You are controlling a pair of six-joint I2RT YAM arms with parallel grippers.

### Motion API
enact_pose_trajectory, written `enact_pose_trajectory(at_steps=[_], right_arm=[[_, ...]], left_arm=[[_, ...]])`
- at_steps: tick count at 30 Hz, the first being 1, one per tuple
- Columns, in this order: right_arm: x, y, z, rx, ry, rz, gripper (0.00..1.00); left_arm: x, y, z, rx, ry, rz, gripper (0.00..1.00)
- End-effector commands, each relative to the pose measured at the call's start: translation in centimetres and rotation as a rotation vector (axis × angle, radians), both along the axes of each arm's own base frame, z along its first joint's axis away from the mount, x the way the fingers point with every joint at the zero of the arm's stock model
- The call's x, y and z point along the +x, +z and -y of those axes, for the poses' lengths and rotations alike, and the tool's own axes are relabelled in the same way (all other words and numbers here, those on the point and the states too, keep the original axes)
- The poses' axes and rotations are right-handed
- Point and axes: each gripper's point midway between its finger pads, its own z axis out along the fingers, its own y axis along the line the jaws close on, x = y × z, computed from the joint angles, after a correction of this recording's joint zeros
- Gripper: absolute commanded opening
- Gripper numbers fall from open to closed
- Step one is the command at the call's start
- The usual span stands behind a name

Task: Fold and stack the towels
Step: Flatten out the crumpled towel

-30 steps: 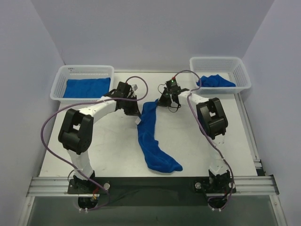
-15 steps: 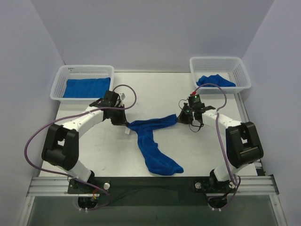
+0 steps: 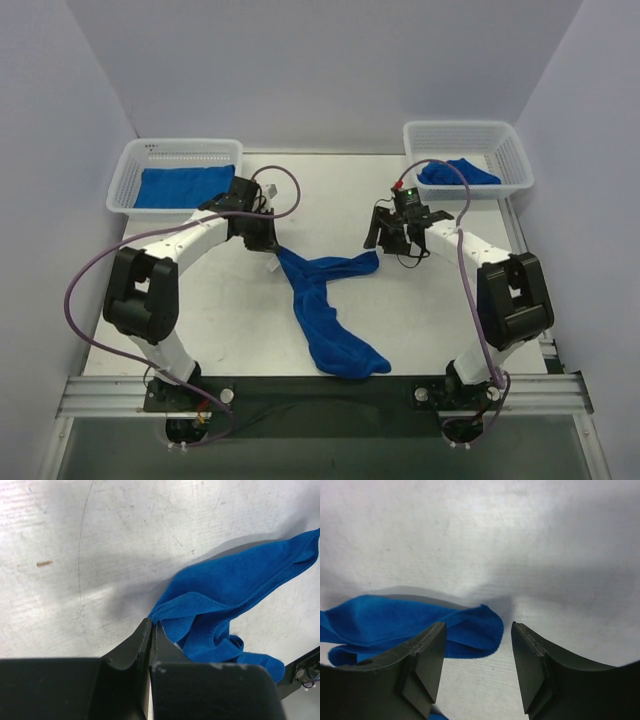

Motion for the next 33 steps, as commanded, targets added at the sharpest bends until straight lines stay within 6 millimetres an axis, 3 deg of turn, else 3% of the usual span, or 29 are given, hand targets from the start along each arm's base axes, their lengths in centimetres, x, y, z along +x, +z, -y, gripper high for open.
enact_pose_trajectory(at_steps=[1, 6, 10, 18, 33], right_arm=[[1.9, 1.4, 0.0, -0.036, 0.043, 0.035, 0.58], [4.1, 1.8, 0.6, -0.075, 0.085, 0.043, 0.57], [3.5, 0.9, 0.2, -0.084, 0.208, 0.013, 0.57], [1.5, 1.8, -0.2, 0.101, 0.406, 0.046, 0.57], [2.4, 0.1, -1.2, 0.200, 0.549, 0.028, 0.53]], left_arm=[[2.0, 1.6, 1.2, -0.022, -0.070, 0.072, 0.00], [3.0, 1.0, 1.3, -0.003, -0.080, 0.067, 0.00], [3.3, 1.3, 1.5, -0.011, -0.086, 0.069, 0.00], [3.6, 1.8, 1.6, -0.013, -0.083, 0.080, 0.00], [4.4, 2.8, 1.7, -0.017, -0.077, 0.106, 0.00]])
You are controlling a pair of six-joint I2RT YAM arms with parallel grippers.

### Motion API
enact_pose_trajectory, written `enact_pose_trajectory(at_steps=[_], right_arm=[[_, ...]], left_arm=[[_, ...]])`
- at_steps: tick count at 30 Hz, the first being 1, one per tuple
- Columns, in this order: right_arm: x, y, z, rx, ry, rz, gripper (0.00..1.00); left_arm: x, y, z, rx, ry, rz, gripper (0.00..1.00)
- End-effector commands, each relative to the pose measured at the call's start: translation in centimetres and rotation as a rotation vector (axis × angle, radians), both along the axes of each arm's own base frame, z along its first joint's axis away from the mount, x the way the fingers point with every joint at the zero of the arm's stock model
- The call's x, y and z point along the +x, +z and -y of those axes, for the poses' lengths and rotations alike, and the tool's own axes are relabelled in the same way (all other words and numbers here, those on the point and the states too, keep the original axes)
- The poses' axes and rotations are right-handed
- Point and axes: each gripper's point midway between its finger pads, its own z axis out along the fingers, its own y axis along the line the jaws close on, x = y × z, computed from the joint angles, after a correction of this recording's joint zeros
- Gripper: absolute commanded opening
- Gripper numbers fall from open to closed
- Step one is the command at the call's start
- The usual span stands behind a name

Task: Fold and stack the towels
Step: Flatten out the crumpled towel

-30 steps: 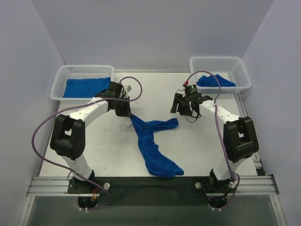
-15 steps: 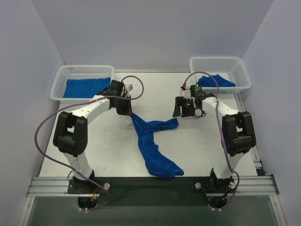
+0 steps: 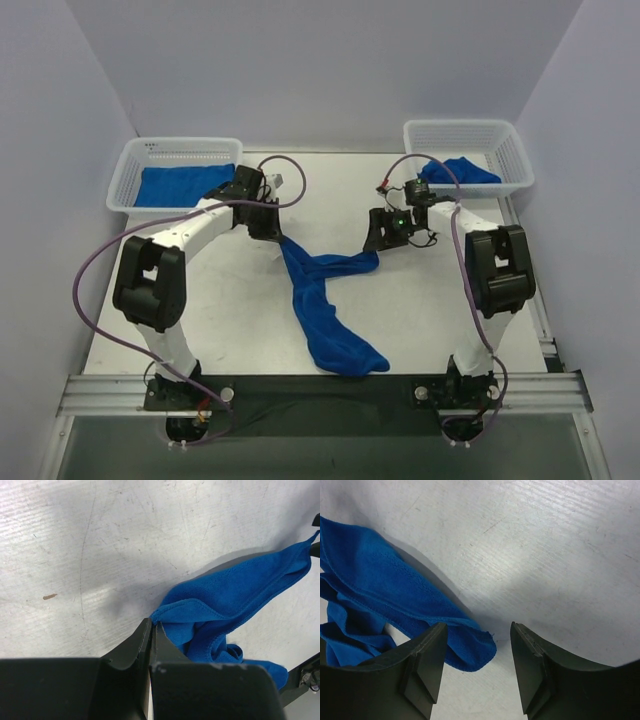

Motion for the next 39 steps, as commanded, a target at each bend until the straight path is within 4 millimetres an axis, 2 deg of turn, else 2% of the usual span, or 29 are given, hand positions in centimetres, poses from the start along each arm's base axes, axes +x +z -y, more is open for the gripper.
enact_pose_trajectory(at_steps=[1, 10, 18, 24, 31, 39], right_arm=[[0.4, 1.0, -0.1, 0.053, 0.042, 0.004, 0.53], [-1.7, 0.5, -0.9, 0.120, 0.086, -0.094, 0.50], [0.5, -0.3, -1.0, 0.092, 0.026, -0.128, 0.50], [1.7, -0.9, 0.6, -0.006, -0.035, -0.103, 0.50], [1.9, -1.0, -0.2, 0.025, -0.035, -0.140, 0.49], [0.9, -1.7, -1.4, 0.092, 0.004, -0.236, 0.45]], left_arm=[[1.6, 2.5, 0.7, -0.027, -0.017, 0.073, 0.00], [1.9, 2.5, 0.8, -0.026, -0.019, 0.070, 0.00], [1.7, 2.3, 0.7, -0.024, -0.022, 0.067, 0.00], [1.7, 2.4, 0.7, -0.024, -0.023, 0.071, 0.00], [1.6, 2.3, 0.6, -0.021, -0.024, 0.068, 0.00], [1.6, 2.3, 0.7, -0.022, -0.025, 0.069, 0.00]])
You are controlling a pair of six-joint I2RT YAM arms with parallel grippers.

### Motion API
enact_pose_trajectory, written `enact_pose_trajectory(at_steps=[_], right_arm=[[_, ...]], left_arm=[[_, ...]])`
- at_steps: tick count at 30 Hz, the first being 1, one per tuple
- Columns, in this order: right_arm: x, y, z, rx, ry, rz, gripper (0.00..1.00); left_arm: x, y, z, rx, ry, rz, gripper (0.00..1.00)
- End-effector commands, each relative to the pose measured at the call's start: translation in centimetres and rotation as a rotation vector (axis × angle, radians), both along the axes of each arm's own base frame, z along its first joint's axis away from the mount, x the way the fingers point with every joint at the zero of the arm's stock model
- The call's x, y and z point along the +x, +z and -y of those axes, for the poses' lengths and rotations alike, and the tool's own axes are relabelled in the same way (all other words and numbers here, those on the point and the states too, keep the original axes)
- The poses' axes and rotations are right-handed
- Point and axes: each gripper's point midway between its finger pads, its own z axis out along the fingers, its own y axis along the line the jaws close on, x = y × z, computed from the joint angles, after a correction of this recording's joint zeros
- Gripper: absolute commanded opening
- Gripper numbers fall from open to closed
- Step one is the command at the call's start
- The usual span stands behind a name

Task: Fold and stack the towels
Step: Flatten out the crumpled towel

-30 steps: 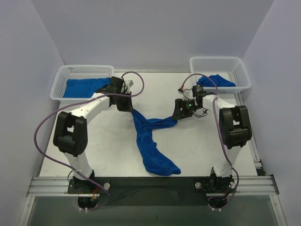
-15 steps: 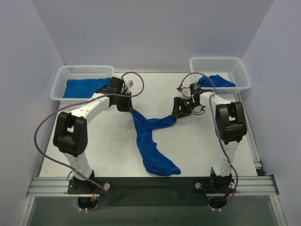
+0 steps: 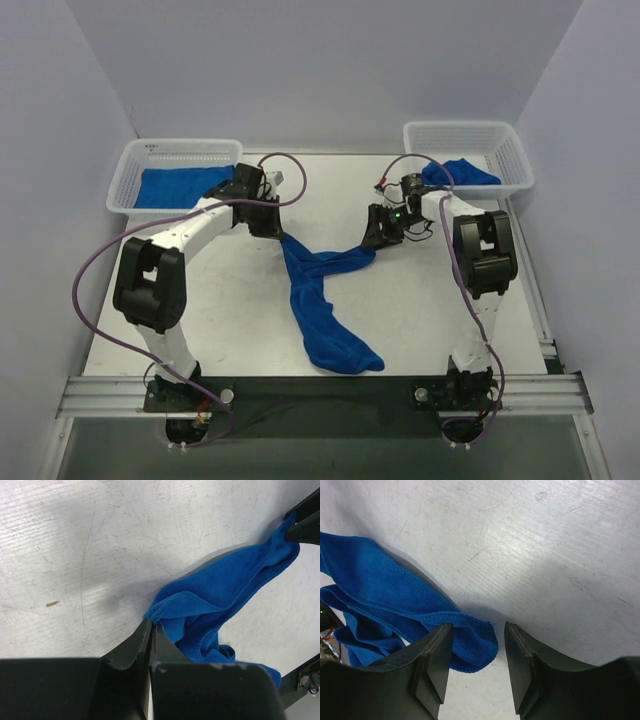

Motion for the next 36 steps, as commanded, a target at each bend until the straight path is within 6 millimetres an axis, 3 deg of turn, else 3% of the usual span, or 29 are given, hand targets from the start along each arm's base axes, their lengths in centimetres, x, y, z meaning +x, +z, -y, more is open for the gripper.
enact_pose_trajectory(at_steps=[1, 11, 15, 24, 27, 30, 33, 36], right_arm=[[-1.2, 0.5, -0.8, 0.043, 0.019, -0.079, 0.45], [-1.5, 0.2, -1.0, 0.057, 0.023, -0.108, 0.31], [-1.2, 0.2, -1.1, 0.066, 0.018, -0.111, 0.31], [-0.1, 1.3, -1.1, 0.063, 0.023, -0.061, 0.11], [0.4, 2.5, -1.1, 0.055, 0.020, -0.018, 0.06], [1.3, 5.3, -0.6, 0.032, 0.005, 0.072, 0.02], [3.0, 9.3, 0.3, -0.016, -0.036, 0.206, 0.00], [4.7, 14.8, 1.2, -0.046, -0.085, 0.361, 0.00]], left_arm=[[0.7, 1.1, 0.3, -0.009, -0.024, 0.038, 0.00], [0.6, 1.2, 0.2, -0.009, -0.022, 0.039, 0.00], [0.5, 1.3, 0.2, -0.008, -0.022, 0.040, 0.00], [0.5, 0.9, -0.1, 0.004, -0.022, 0.039, 0.00], [0.6, 1.2, -0.5, 0.011, -0.012, 0.045, 0.00], [1.3, 2.4, -1.3, 0.025, 0.007, 0.083, 0.00], [2.5, 5.1, -2.4, 0.074, 0.020, 0.175, 0.00], [4.1, 9.3, -3.1, 0.096, 0.020, 0.301, 0.00]])
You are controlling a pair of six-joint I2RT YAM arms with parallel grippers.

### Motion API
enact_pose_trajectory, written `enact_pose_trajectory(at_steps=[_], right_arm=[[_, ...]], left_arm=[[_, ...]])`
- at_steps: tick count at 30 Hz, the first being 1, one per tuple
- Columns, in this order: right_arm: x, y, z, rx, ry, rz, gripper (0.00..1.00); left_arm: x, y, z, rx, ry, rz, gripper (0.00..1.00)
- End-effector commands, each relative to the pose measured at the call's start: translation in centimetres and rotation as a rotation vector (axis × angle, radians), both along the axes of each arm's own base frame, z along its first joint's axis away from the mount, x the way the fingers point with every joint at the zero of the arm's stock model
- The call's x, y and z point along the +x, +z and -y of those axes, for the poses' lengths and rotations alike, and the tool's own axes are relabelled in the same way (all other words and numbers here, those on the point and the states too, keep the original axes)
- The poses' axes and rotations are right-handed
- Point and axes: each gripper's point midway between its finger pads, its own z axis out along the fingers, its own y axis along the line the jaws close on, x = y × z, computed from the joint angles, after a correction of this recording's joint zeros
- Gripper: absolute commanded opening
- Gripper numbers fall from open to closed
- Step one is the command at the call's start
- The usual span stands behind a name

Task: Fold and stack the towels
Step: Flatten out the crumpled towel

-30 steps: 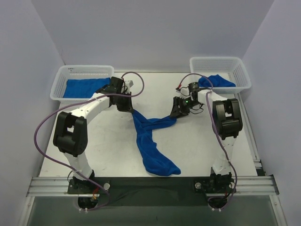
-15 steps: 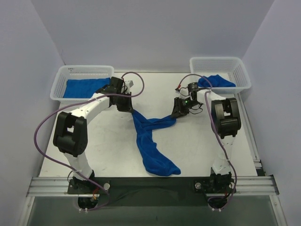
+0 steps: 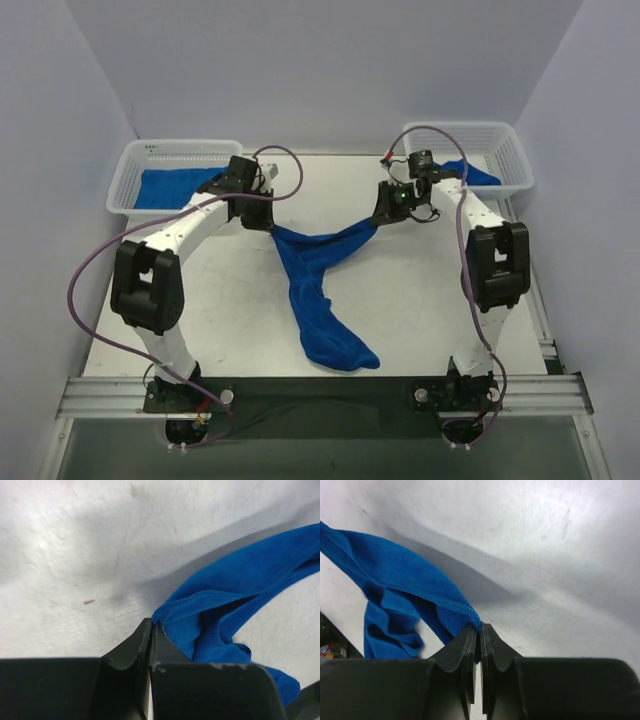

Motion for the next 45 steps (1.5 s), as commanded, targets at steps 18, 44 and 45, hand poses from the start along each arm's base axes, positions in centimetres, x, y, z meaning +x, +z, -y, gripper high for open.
enact_pose_trajectory(at_steps=[18, 44, 45], right_arm=[[1.0, 42.5, 5.7, -0.048, -0.269, 1.093, 0.00], [-20.3, 49.2, 8.0, 0.027, -0.178, 1.476, 0.00], [-21.2, 49.9, 8.1, 0.039, -0.179, 1.498, 0.00]], left_arm=[[2.5, 44.7, -3.6, -0.084, 0.049, 1.122, 0.00], [-20.6, 51.5, -7.7, -0.346, -0.055, 1.449, 0.00], [-21.2, 51.6, -7.5, -0.359, -0.076, 1.456, 0.00]])
